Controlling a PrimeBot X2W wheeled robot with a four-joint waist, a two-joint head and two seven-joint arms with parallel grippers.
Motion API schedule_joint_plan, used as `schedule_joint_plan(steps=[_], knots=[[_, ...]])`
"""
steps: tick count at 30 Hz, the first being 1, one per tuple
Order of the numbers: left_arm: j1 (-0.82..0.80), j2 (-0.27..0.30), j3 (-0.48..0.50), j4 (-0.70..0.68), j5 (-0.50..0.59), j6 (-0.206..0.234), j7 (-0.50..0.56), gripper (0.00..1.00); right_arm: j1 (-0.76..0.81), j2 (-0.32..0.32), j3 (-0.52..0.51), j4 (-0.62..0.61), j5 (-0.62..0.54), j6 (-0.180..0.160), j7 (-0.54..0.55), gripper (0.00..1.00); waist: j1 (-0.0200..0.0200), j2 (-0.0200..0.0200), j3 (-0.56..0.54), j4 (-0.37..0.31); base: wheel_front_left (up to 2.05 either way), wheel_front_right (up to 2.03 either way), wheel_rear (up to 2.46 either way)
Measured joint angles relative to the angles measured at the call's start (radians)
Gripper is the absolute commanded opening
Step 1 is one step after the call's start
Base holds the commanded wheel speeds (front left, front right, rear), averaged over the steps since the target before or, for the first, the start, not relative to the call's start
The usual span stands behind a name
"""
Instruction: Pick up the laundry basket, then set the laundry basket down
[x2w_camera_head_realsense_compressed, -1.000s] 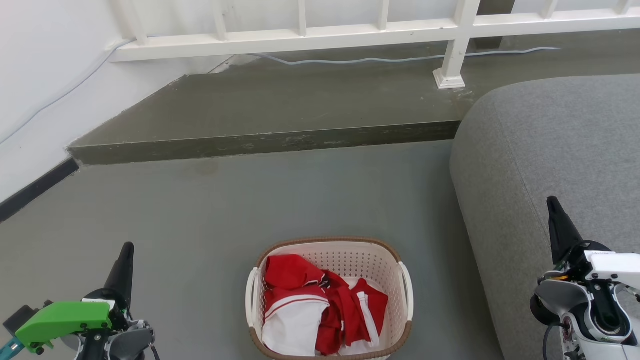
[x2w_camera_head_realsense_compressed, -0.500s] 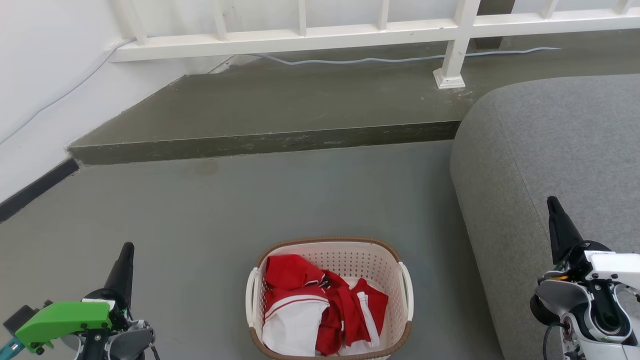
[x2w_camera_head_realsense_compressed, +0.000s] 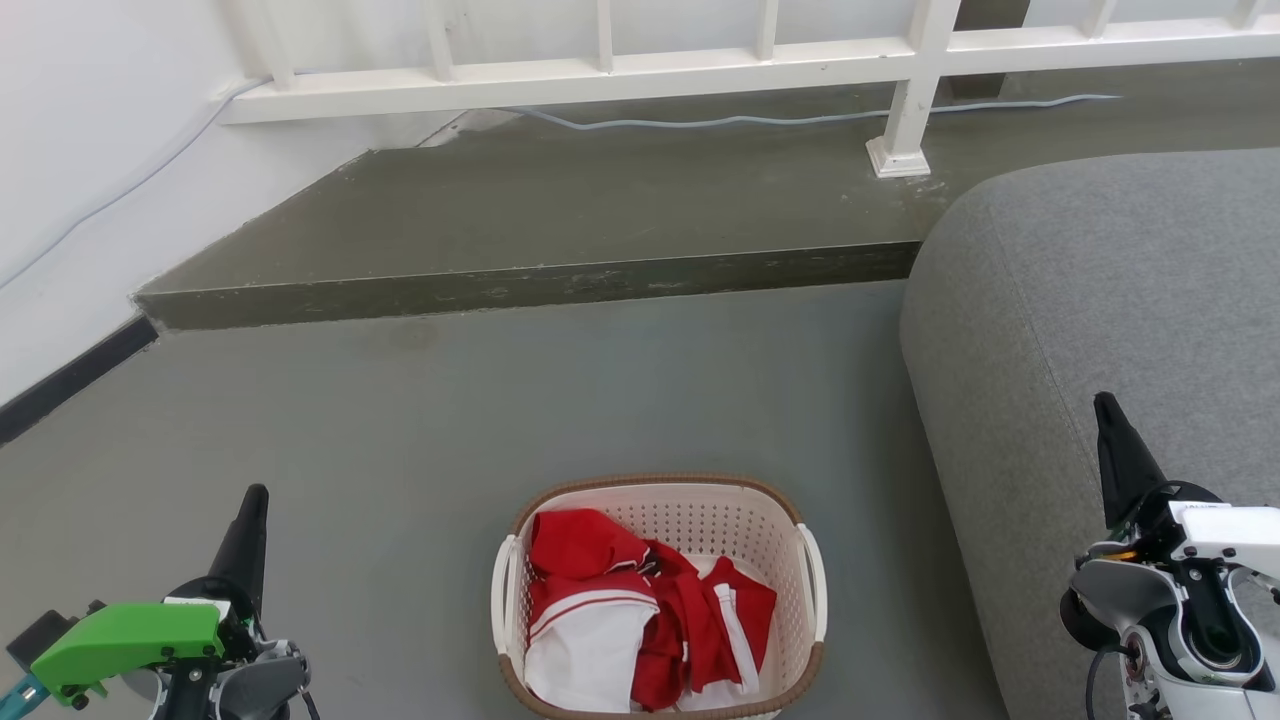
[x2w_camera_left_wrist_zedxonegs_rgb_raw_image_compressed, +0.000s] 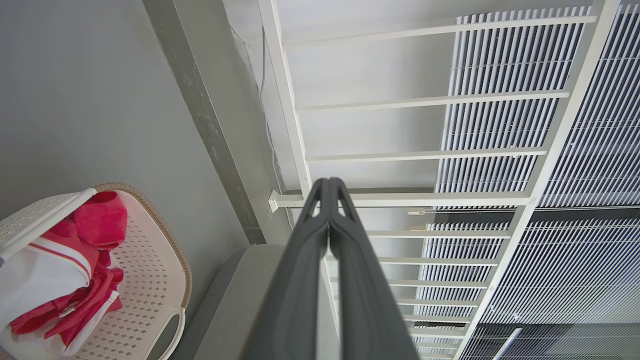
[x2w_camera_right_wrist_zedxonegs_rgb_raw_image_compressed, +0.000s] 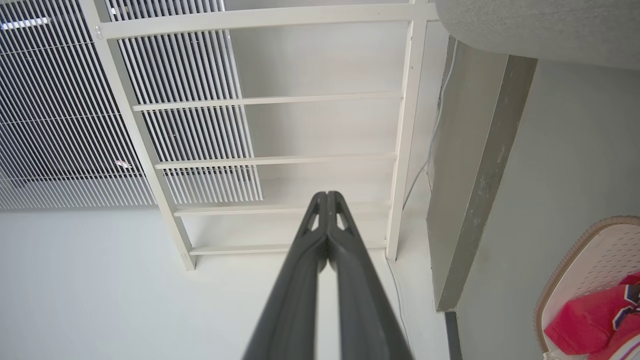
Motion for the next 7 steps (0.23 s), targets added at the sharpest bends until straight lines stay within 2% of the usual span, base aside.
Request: schedule_joint_plan(steps=[7], knots=[[0.000,0.000,0.000,0.000,0.000,0.000,0.000,0.00,0.000,0.000,0.000,0.000,0.000,0.000,0.000,0.00,0.0000,0.0000,0.000,0.000,0.00,0.00,0.00]])
